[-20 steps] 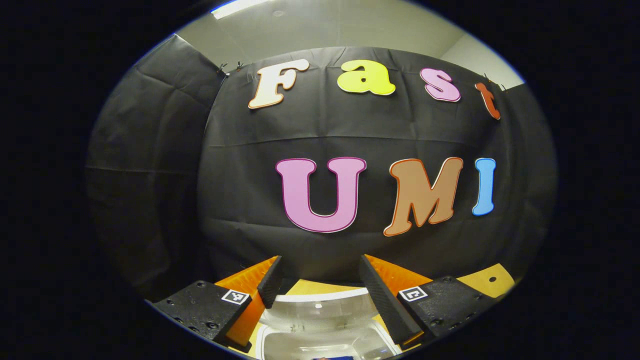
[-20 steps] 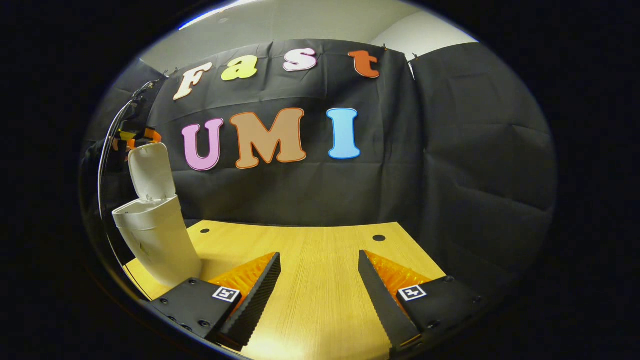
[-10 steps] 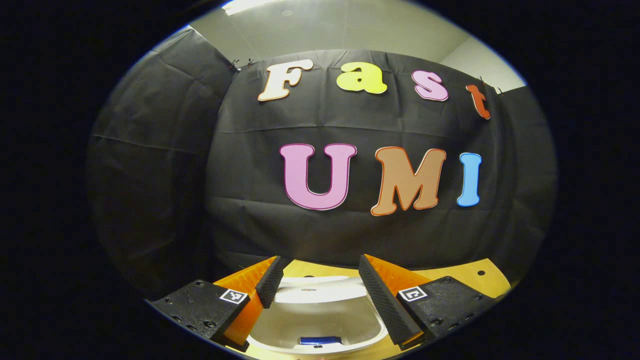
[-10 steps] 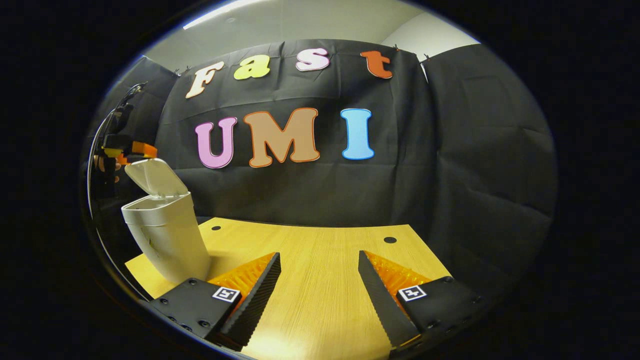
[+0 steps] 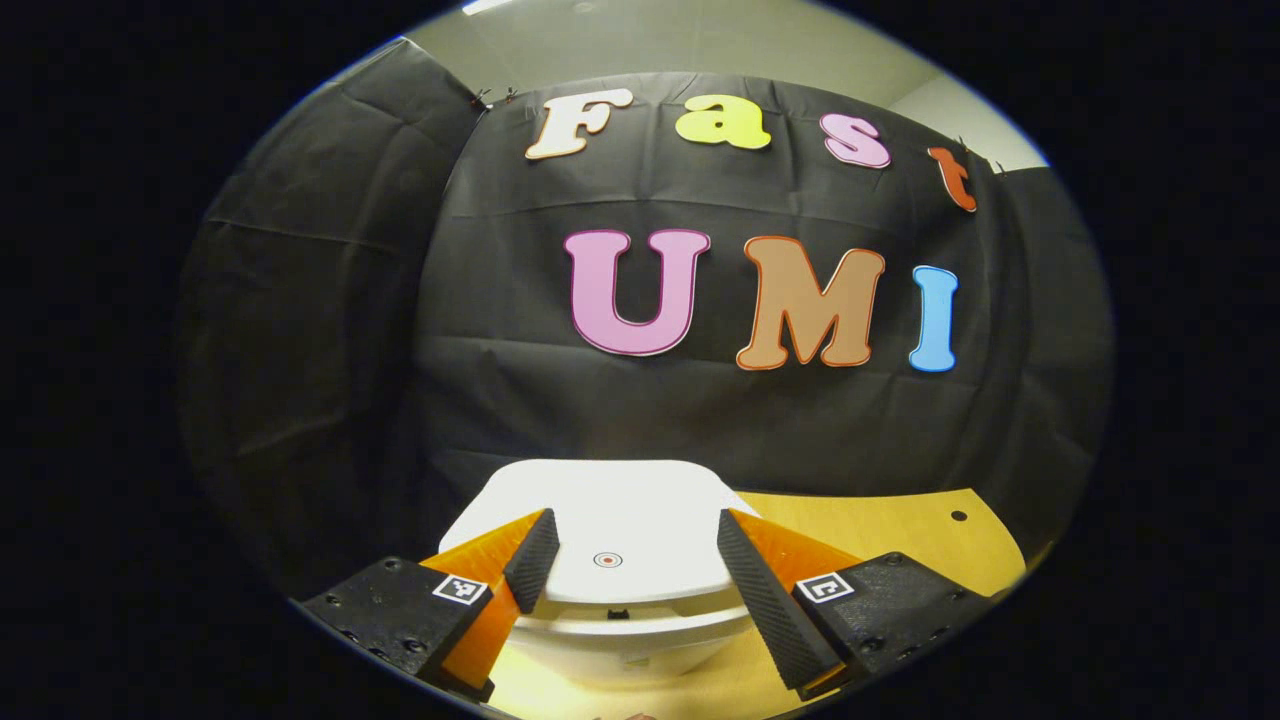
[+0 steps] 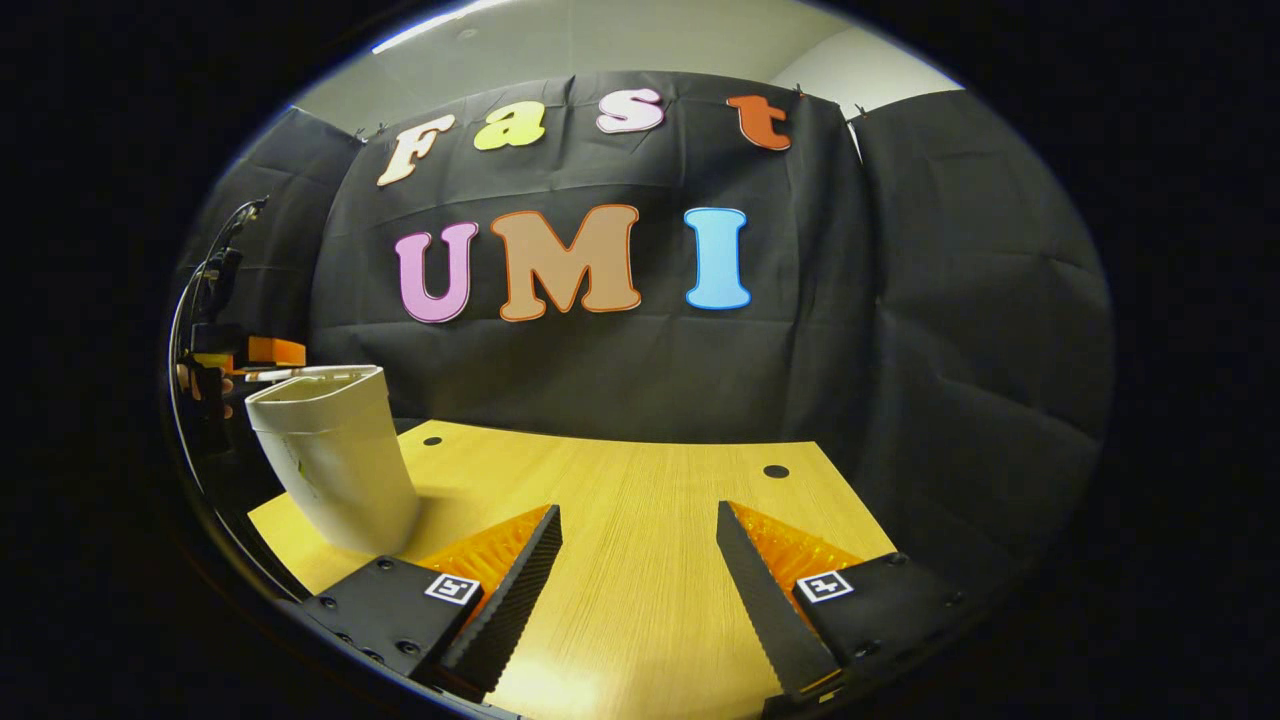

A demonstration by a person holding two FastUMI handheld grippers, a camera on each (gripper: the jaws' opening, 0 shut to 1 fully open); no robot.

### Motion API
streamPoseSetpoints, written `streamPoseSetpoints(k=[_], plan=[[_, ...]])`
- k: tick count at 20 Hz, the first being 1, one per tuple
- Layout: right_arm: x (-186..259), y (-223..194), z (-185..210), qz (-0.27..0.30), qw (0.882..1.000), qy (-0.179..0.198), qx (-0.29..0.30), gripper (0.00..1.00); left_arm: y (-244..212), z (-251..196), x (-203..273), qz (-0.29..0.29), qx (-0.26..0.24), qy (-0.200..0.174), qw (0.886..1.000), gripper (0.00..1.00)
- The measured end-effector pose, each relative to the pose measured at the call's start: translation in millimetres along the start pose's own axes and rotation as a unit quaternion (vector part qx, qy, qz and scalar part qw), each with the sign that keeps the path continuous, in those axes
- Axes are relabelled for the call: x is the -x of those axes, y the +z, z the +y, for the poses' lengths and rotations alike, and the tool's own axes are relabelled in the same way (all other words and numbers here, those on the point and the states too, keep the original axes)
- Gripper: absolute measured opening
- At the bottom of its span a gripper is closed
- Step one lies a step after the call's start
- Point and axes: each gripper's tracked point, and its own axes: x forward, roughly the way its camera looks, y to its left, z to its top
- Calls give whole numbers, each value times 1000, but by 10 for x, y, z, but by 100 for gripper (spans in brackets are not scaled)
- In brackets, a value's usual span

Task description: Press the lid of the desktop garbage bin to open it, pick up the crumpled paper on the desktop and throw it into the bin, then pick up the pop can on the desktop and drop it into the bin, and finally close the garbage bin lid.

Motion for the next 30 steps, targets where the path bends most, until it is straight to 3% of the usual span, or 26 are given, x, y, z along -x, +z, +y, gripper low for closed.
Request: streamPoseSetpoints(k=[2,3,4,5,6,8,10,13,14,16,21,25,30], plan=[[-15,-5,-5,0,1000,0,5,99,-236,39,-38,31,-12,9,999,94],[-21,-6,-7,0,1000,1,5,99,-265,48,-15,39,-44,8,998,94],[-21,-12,3,1,1000,3,2,99,-194,47,-16,12,-71,10,997,90],[-28,-28,18,4,1000,5,0,99,-194,37,-27,7,-78,10,997,99],[-23,-44,47,2,1000,8,0,99,-319,67,-27,14,-68,5,998,91],[-9,-72,79,-2,1000,14,9,99,-207,-9,-2,-21,-54,-20,998,90],[-26,-76,127,3,1000,22,5,99,-211,-9,-39,-15,-50,-28,998,87],[-31,37,150,-6,1000,27,-8,99,-137,15,-10,-23,-41,-21,999,89],[-17,72,171,-11,999,30,-5,99,-105,-7,-17,-30,-36,-20,999,97],[-5,186,152,-25,999,28,5,99,91,-29,70,-64,-42,-8,997,94],[106,610,42,-76,997,19,-15,99,634,-627,365,-148,-30,-56,987,94],[238,896,-59,-112,993,8,-38,99,637,-1140,667,-166,-16,-98,981,94],[323,942,-185,-126,990,-6,-58,97,348,-1747,928,-157,-11,-147,977,94]])
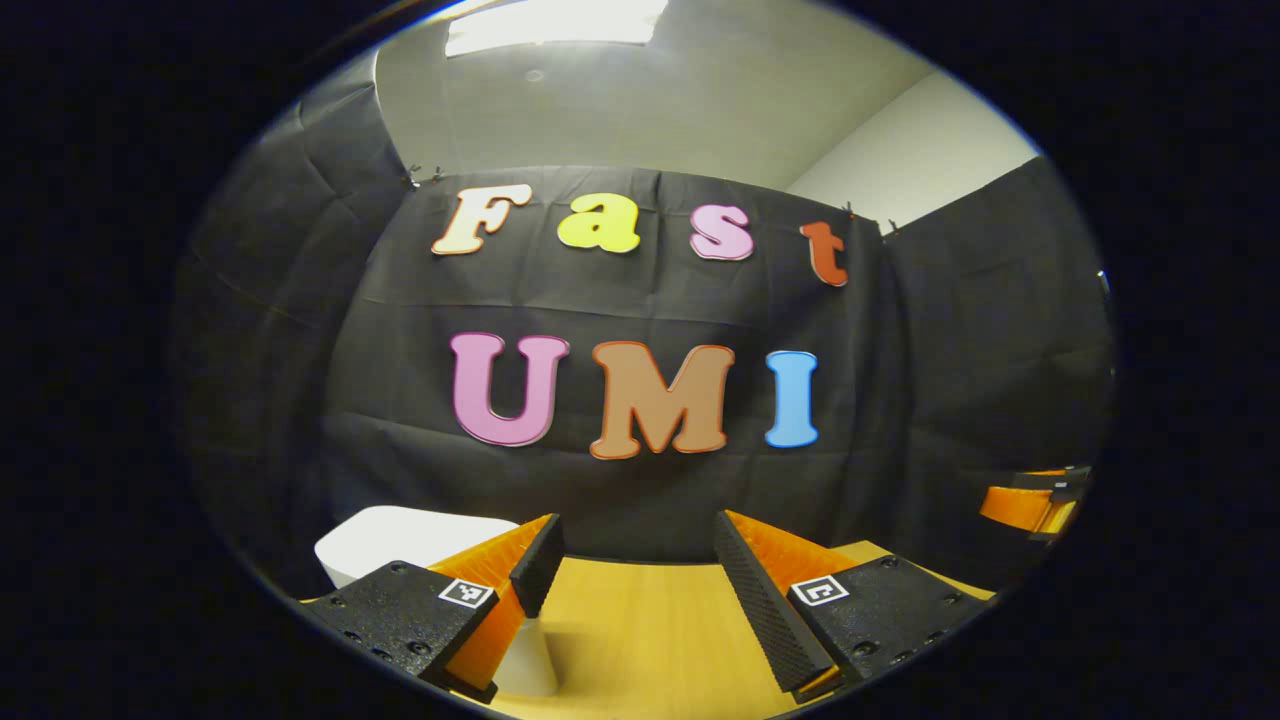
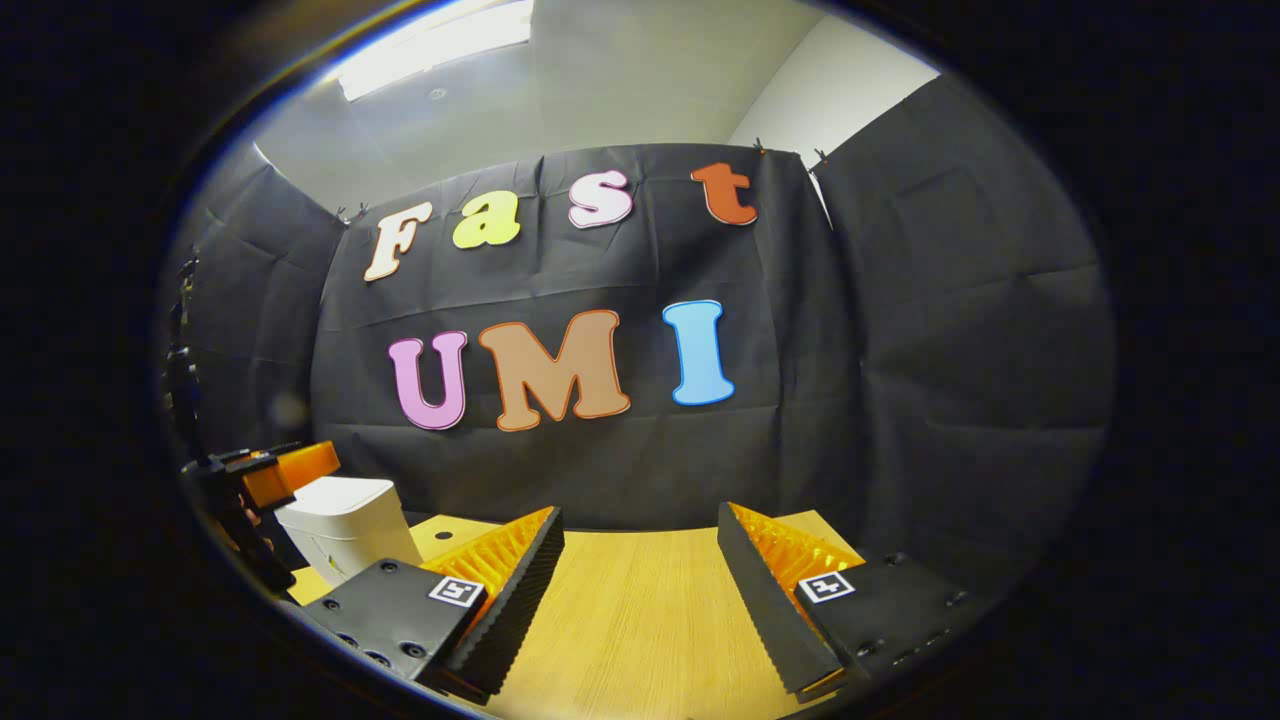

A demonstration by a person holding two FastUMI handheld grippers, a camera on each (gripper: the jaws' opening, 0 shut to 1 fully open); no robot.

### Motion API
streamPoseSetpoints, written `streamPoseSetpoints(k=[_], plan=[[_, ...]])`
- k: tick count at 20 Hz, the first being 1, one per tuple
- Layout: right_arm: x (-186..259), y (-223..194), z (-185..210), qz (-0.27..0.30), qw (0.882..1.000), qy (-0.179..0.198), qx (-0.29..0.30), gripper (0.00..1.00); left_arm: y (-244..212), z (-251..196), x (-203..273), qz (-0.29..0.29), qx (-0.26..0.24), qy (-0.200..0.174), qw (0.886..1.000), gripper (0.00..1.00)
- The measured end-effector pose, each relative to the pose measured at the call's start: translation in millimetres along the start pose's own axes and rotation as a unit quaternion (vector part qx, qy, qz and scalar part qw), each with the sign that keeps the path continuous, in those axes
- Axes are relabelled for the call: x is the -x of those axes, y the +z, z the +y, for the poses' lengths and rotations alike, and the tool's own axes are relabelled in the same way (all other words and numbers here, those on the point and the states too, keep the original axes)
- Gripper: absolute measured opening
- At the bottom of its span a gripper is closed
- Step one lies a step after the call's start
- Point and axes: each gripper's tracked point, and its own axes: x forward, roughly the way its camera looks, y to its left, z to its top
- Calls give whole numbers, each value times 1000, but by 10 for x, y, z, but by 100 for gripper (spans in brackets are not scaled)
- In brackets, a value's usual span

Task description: Press the lid of the desktop garbage bin to open it, pick up the crumpled paper on the desktop and throw it into the bin, then pick up the pop can on the desktop and drop it into the bin, and finally close the garbage bin lid.

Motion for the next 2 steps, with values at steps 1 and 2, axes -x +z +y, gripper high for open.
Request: streamPoseSetpoints(k=[1,2], plan=[[-8,-42,-22,5,1000,-1,0,98,-77,-91,12,11,1,-8,1000,93],[-4,-93,-49,12,1000,-3,0,98,-129,-165,34,17,6,-14,1000,92]])
